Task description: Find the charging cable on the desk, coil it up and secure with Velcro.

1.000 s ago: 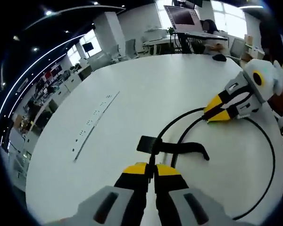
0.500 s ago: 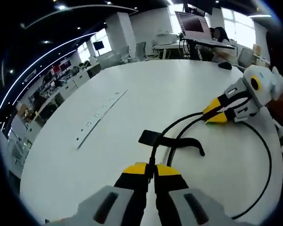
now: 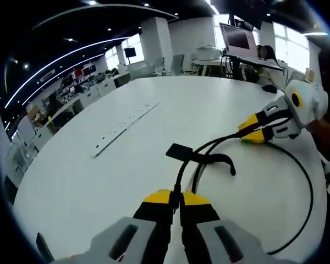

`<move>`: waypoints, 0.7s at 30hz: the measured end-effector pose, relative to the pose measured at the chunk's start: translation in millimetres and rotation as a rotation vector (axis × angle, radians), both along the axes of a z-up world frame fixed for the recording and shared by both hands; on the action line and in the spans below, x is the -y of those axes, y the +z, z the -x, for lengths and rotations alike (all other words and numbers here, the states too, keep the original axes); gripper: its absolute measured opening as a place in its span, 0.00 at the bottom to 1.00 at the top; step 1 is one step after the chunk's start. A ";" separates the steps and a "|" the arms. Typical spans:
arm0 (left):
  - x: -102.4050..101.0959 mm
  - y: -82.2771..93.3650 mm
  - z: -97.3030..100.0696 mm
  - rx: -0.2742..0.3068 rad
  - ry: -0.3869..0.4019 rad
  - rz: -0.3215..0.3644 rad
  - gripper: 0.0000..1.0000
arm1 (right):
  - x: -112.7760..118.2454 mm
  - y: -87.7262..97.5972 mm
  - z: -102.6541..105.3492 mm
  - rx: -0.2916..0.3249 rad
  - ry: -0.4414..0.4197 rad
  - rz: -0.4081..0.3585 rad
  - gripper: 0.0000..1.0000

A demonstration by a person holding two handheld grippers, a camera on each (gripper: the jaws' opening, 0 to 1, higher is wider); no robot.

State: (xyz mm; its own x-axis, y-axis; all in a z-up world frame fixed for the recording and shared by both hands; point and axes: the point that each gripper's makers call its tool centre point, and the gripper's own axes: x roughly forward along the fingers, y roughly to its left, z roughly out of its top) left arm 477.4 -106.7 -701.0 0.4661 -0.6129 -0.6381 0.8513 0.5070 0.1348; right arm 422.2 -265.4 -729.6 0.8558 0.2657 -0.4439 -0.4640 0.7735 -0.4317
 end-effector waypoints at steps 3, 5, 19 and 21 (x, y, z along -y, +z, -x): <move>-5.9 -1.4 3.0 -0.008 0.025 0.020 0.05 | -0.4 0.5 -0.5 0.004 -0.003 -0.001 0.09; -8.7 -2.7 4.3 -0.010 0.036 0.027 0.05 | -1.3 0.3 -0.5 0.004 -0.002 -0.001 0.09; -22.4 -10.6 22.2 -0.055 0.115 0.092 0.05 | -2.9 -3.8 0.2 -0.010 0.002 -0.015 0.09; -24.1 -11.2 23.7 -0.060 0.121 0.097 0.05 | -2.3 -4.4 0.6 -0.014 0.002 -0.020 0.09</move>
State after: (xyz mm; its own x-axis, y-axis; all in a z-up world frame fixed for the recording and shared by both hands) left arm 453.7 -82.6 -712.2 0.5031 -0.6149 -0.6073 0.7885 0.6142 0.0313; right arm 421.6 -263.1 -734.0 0.8492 0.2757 -0.4503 -0.4710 0.7810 -0.4100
